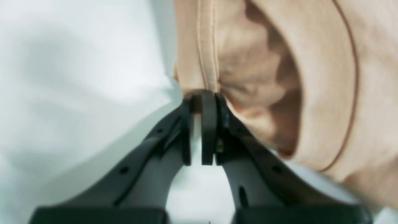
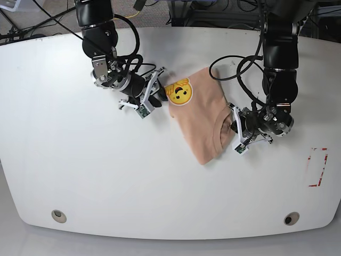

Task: Fold the T-shirt properly
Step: 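Grasp the folded shirt bundle with both grippers and lift it, then carry the bundle with the left gripper to the table edge beside it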

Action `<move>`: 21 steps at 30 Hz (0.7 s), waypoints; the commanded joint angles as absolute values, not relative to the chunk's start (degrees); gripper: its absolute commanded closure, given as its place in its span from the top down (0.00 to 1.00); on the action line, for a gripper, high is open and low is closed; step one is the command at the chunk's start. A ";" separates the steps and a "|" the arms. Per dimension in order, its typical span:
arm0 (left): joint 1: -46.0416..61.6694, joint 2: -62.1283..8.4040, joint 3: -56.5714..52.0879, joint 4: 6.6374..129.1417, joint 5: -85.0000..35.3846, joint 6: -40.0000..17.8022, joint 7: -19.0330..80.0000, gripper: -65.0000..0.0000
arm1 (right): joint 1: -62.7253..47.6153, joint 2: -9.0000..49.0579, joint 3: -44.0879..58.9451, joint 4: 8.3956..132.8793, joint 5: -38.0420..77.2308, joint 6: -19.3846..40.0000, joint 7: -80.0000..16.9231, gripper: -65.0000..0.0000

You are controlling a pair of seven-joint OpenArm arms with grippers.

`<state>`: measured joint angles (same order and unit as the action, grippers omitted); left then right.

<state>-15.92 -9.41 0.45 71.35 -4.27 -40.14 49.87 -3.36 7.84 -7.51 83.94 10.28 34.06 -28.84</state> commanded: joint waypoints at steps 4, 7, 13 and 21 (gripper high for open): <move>-18.24 -9.98 0.22 75.21 -4.44 -40.00 49.89 0.04 | -2.86 3.65 -8.75 84.88 10.07 34.24 -31.96 0.28; -18.15 -10.33 0.04 78.99 -4.26 -40.00 49.98 0.04 | -2.86 3.30 -12.70 84.79 10.07 34.15 -31.96 0.28; -17.80 -12.62 -0.04 89.63 -4.18 -40.00 53.67 0.04 | -2.77 3.21 -20.09 84.79 10.07 34.07 -31.96 0.28; -13.49 -10.42 -0.04 99.65 -4.00 -40.00 59.56 0.19 | -2.51 3.47 -18.77 84.97 10.33 34.07 -31.96 0.28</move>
